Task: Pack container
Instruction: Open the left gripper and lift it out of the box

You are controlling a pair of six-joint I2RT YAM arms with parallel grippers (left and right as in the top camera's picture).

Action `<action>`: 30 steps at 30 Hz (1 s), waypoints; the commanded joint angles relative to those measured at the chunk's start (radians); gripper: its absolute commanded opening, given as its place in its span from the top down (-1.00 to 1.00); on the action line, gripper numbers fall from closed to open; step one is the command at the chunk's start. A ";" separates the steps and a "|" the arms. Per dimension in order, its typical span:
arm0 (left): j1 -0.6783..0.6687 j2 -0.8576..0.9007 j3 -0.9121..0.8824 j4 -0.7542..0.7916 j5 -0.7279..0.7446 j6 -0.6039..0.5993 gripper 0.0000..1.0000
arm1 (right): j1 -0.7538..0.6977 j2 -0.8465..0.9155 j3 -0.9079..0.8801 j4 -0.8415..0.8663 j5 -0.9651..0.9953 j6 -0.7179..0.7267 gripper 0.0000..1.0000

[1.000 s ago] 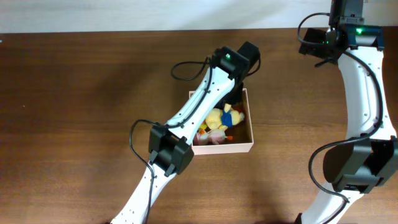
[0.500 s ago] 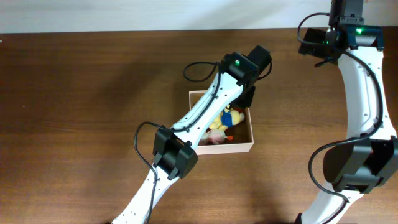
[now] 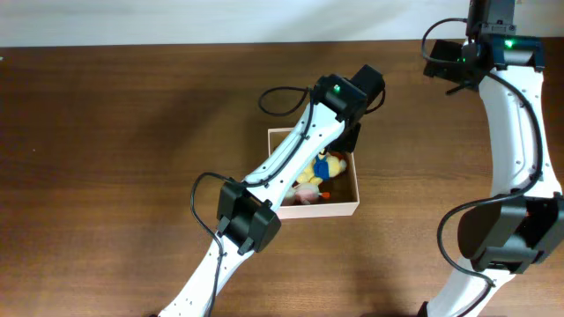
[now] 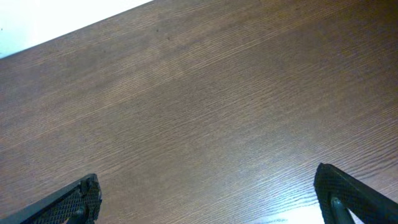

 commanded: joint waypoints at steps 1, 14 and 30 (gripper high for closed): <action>0.007 0.004 0.015 0.002 -0.028 0.009 0.58 | -0.003 0.003 0.011 -0.001 -0.002 -0.004 -0.98; 0.007 0.003 0.019 -0.079 -0.028 0.008 0.53 | -0.003 0.003 0.011 0.000 -0.002 -0.004 -0.98; 0.216 -0.082 0.315 -0.134 -0.374 0.009 -0.99 | -0.003 0.003 0.011 0.000 -0.002 -0.004 -0.97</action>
